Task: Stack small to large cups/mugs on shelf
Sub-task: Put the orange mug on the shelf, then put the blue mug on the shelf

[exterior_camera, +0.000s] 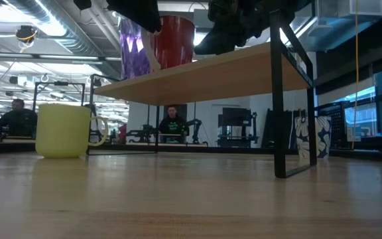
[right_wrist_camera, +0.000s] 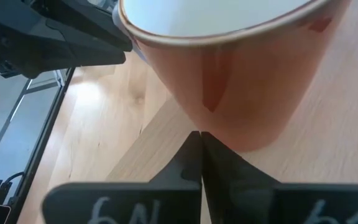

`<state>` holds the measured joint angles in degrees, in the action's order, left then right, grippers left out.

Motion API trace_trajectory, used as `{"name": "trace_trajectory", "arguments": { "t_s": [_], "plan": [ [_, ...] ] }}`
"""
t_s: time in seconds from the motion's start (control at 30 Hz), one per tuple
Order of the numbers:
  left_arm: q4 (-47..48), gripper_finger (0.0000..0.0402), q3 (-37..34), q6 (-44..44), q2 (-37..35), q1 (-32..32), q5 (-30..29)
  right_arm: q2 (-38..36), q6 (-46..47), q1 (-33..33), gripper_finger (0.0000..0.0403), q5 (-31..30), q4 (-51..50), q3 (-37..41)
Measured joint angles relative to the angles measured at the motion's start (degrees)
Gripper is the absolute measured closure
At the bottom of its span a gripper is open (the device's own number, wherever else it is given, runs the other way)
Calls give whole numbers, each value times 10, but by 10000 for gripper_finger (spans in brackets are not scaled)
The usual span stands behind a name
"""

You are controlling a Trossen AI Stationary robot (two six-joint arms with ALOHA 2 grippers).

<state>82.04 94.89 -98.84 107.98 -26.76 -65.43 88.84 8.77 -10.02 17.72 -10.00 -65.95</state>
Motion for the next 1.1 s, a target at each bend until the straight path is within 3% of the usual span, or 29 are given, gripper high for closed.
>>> {"name": "trace_trajectory", "arguments": {
  "t_s": [0.43,0.63,0.77,0.97,1.1],
  "plan": [
    [-93,363,23,16,0,-29,-40,-15,2,0,384,6,-19,0],
    [-100,363,127,58,0,-62,-90,-75,28,0,380,18,-36,0],
    [-101,363,221,139,0,-80,-115,-141,35,0,380,18,-54,-1],
    [-102,363,328,260,0,-89,-84,-229,74,0,380,-6,-128,-1],
    [-103,363,362,292,0,-88,-56,-274,90,0,380,-83,-261,-1]
  ]
}}
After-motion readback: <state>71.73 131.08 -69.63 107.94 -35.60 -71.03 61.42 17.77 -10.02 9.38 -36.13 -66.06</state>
